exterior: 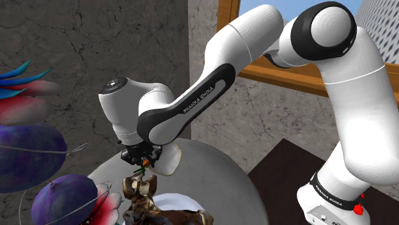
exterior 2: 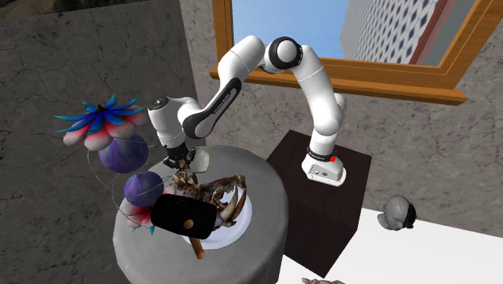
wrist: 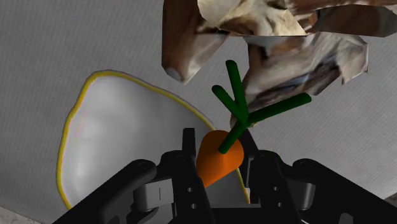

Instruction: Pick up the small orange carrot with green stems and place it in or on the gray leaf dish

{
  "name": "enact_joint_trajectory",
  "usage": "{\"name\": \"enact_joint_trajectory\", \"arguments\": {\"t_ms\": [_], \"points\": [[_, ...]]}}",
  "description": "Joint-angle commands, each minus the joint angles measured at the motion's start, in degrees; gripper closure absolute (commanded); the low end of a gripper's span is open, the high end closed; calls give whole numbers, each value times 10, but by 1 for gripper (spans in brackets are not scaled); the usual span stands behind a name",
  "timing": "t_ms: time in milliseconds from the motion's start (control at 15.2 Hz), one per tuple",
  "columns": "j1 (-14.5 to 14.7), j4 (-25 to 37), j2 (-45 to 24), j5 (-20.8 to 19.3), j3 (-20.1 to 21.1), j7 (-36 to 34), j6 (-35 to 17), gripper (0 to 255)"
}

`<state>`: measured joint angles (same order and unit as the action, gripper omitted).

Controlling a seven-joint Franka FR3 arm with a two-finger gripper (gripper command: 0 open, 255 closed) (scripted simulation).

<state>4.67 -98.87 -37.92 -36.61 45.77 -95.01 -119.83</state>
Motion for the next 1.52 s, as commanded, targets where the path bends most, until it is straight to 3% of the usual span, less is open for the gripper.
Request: {"name": "enact_joint_trajectory", "arguments": {"t_ms": [0,1452], "points": [[0,0,0,0,-1,0,1,255],[-26,45,69,63,46,43,98,255]]}}
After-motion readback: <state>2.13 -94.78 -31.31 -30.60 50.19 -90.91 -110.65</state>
